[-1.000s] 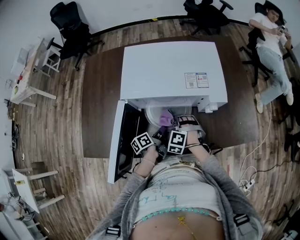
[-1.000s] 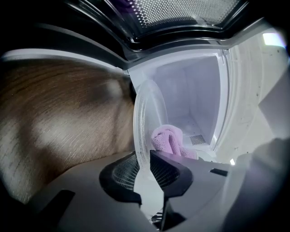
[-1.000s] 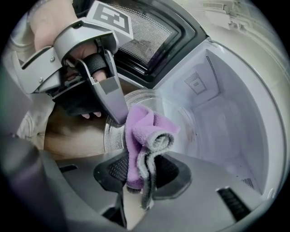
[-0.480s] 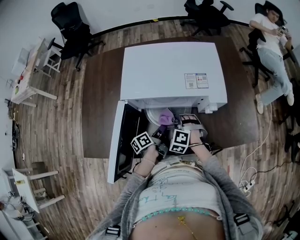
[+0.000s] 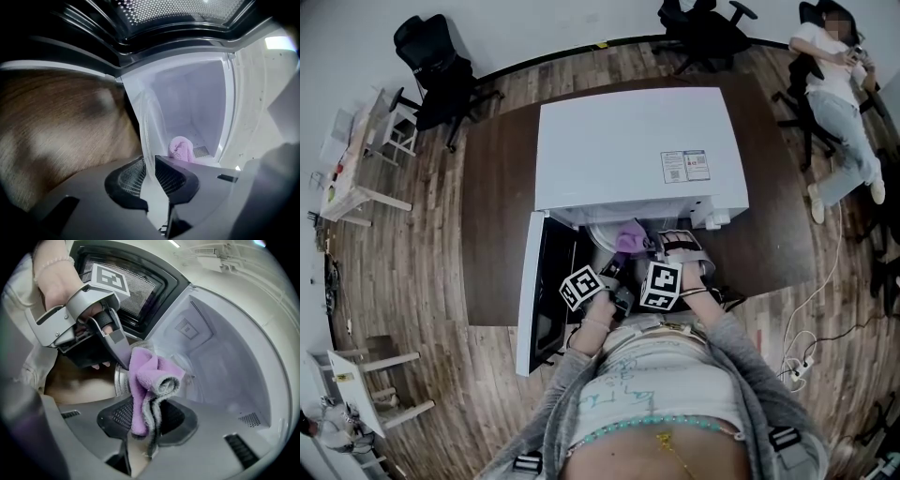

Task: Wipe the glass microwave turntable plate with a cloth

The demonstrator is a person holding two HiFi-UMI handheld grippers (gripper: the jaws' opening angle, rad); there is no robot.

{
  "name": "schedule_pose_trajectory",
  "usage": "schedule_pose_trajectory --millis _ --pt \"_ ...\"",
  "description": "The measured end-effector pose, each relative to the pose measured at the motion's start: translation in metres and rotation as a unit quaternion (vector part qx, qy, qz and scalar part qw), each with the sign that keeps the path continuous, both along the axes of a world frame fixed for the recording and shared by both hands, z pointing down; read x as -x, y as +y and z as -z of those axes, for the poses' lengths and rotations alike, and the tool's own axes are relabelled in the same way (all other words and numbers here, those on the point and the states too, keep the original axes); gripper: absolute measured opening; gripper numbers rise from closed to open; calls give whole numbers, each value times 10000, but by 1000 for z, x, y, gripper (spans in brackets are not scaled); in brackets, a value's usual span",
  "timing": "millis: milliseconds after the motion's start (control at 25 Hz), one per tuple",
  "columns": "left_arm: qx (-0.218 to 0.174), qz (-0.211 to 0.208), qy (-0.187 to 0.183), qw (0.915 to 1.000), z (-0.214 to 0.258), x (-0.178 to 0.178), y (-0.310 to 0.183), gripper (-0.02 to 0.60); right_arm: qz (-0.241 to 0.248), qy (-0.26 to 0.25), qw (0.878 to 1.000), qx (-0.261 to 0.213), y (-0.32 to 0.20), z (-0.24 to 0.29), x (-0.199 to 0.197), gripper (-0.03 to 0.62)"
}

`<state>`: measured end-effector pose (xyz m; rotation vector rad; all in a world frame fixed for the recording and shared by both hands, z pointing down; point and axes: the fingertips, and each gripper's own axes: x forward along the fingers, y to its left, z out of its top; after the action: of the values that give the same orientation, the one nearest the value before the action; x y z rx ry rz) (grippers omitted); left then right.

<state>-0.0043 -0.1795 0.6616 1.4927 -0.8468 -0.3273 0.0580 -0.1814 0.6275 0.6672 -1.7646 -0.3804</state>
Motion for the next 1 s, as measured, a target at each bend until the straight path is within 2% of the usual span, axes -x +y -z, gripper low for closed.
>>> schedule_pose_trajectory --millis 400,600,1000 --pt "47 39 94 9999 2 -2 -17 61 -113 -220 9996 110 -1 -3 -4 124" --pt "-32 76 137 9999 12 0 -39 57 -261 -322 9991 -65 -9 7 -10 124" --pt "60 114 174 9998 12 -7 -71 55 -482 -435 9978 -140 -14 10 -21 124"
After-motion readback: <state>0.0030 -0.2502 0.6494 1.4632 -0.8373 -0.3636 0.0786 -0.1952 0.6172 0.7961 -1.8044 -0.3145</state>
